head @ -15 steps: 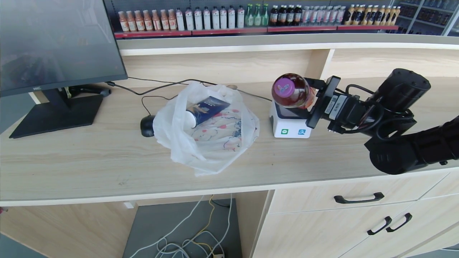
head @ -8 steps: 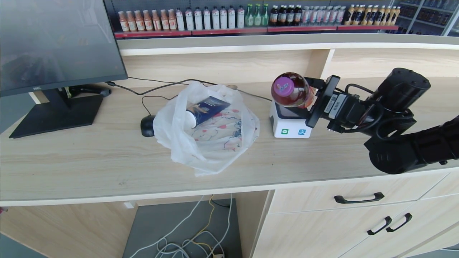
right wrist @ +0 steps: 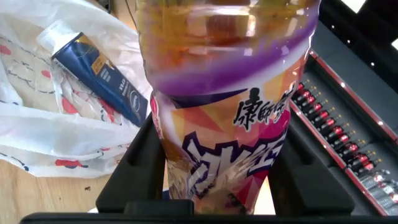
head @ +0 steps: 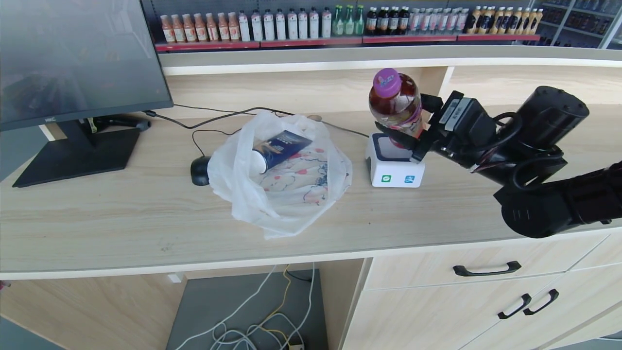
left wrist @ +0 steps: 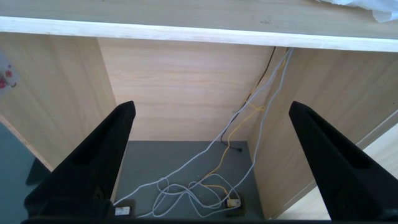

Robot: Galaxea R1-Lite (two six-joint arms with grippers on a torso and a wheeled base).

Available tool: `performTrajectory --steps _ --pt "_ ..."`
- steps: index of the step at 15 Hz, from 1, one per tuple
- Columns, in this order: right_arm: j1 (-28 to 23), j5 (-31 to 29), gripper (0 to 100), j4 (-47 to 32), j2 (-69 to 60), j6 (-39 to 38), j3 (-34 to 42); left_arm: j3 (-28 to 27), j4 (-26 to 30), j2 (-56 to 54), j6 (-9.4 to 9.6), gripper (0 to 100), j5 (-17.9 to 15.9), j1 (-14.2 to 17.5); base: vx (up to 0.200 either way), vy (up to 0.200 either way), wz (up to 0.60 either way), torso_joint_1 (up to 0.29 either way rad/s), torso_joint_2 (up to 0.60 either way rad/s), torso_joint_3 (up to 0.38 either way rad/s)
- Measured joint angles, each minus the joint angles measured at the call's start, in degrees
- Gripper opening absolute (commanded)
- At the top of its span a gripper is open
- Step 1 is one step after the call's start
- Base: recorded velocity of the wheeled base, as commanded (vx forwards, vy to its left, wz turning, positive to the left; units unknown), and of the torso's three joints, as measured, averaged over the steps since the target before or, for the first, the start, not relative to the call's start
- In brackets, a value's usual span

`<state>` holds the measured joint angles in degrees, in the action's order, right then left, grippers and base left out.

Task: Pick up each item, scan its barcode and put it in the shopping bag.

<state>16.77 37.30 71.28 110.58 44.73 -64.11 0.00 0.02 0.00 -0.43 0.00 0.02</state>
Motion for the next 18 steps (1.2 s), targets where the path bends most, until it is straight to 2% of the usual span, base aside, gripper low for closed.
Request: performTrajectory --steps 3,5,8,10,14,15,18 --pt "1.8 -2.6 0 0.2 -4.1 -5.9 1.2 0.0 0.0 0.0 0.0 100 0.0 0.0 0.0 0.0 0.0 0.0 0.0 0.0" --pt "3.2 -5.9 0 0.1 -7.5 -10.7 4.6 0.0 0.0 0.0 0.0 100 0.0 0.0 0.0 0.0 0.0 0.0 0.0 0.0" --pt "6.5 -19.3 0 1.3 -13.1 -20.8 11.7 0.0 0.0 0.0 0.0 100 0.0 0.0 0.0 0.0 0.0 0.0 0.0 0.0" --pt "7.4 -25.3 0 3.9 -16.0 -24.6 16.0 0.0 0.0 0.0 0.0 100 0.0 0.0 0.0 0.0 0.0 0.0 0.0 0.0" --pt "9.2 -44.4 0 6.9 -18.7 -34.0 21.8 0.0 0.0 0.0 0.02 100 0.0 0.0 0.0 0.0 0.0 0.0 0.0 0.0" --pt "9.7 -47.5 0 7.5 -18.8 -35.5 22.1 0.0 0.0 0.0 0.02 100 0.0 0.0 0.0 0.0 0.0 0.0 0.0 0.0" --pt "9.7 -51.2 0 8.5 -18.9 -36.1 22.2 0.0 0.0 0.0 -0.09 100 0.0 0.0 0.0 0.0 0.0 0.0 0.0 0.0"
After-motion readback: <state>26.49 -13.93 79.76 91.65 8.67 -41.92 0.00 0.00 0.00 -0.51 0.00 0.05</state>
